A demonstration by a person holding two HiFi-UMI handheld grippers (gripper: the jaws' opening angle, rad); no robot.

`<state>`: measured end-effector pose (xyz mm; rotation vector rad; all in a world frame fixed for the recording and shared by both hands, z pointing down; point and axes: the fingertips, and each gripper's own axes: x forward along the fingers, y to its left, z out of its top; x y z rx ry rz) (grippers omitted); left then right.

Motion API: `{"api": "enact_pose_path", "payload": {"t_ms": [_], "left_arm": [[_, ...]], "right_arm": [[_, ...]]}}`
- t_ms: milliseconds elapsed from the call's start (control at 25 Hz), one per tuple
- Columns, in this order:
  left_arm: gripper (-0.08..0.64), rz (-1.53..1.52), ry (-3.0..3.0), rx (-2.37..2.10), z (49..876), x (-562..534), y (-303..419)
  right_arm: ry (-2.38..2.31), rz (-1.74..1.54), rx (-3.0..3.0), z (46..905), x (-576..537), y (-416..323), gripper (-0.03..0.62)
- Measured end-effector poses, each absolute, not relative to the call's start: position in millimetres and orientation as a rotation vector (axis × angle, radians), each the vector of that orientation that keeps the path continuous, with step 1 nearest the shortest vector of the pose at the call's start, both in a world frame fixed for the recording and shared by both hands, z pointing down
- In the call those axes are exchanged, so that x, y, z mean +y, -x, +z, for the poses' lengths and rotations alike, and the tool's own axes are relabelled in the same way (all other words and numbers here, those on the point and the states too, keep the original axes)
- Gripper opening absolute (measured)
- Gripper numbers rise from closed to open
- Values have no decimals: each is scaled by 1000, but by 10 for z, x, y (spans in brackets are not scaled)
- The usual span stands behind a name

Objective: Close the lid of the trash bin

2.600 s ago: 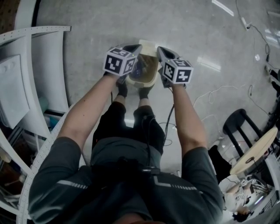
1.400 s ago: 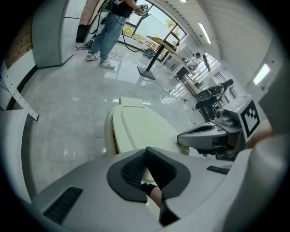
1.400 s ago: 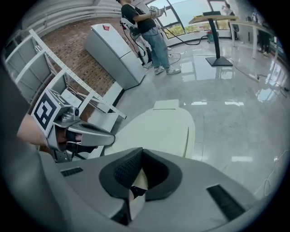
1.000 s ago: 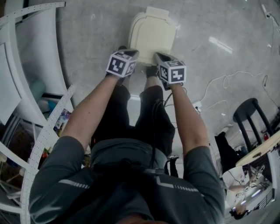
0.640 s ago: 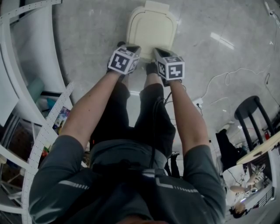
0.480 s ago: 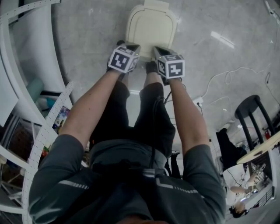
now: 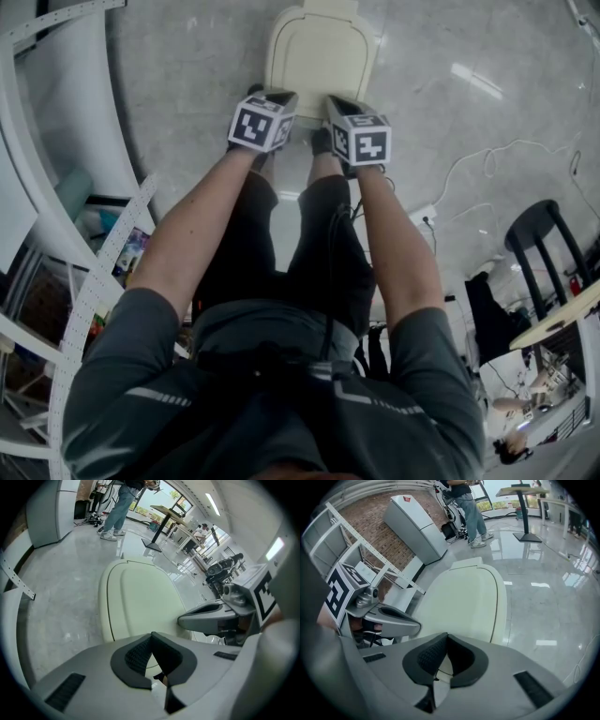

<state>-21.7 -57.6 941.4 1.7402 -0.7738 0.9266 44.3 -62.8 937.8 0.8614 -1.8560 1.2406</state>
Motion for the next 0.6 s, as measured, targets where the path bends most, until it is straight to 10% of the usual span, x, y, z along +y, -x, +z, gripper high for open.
{"api": "enact_pose_path", "payload": {"t_ms": [600], "left_arm": [[-2,809,-1714,-856,8874,-692,260]], "right_arm": [[-949,1213,-1965,8837,-897,-551,5]]}}
